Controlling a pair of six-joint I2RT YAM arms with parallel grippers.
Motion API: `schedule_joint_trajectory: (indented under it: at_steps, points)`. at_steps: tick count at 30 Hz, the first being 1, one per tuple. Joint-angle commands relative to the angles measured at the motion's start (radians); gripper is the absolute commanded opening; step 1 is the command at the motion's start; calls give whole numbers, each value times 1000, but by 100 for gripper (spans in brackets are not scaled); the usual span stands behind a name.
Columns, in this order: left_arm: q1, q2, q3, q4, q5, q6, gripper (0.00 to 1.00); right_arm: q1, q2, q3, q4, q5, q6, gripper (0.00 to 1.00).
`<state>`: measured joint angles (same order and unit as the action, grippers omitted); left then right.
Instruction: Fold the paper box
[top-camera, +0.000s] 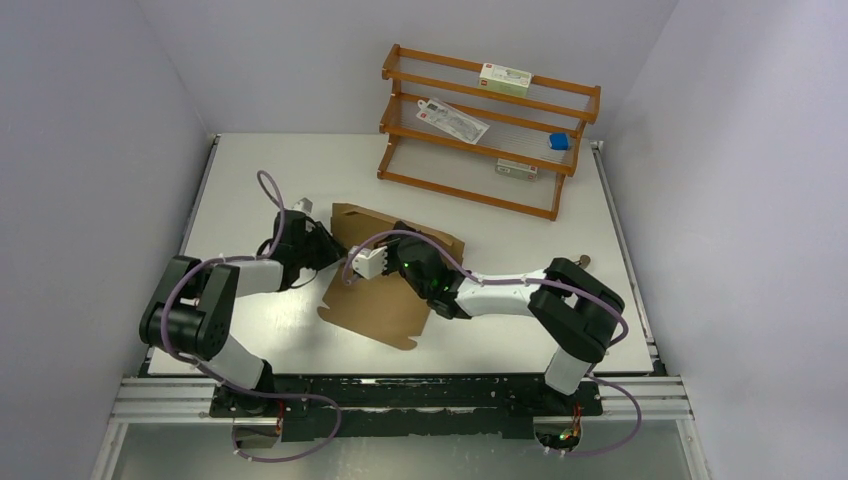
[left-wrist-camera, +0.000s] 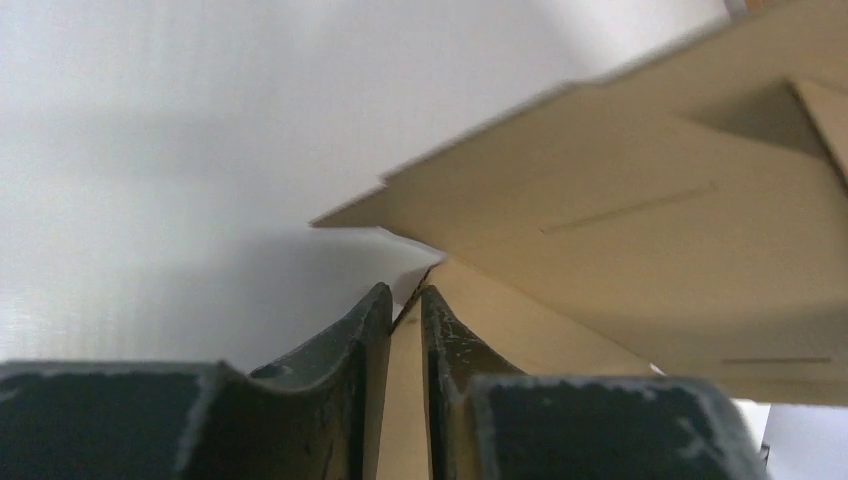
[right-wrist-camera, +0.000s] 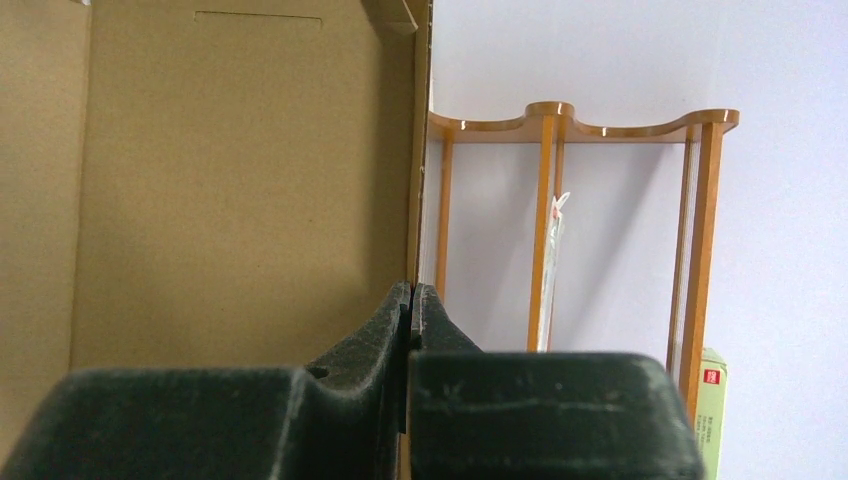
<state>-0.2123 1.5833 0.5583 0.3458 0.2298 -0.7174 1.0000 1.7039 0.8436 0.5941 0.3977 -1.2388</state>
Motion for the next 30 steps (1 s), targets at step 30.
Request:
schedule_joint_trajectory:
  at_steps: [30]
  points:
    - [-34, -347, -31, 91, -145, 174, 45, 91, -14, -136, 106, 137, -90, 0]
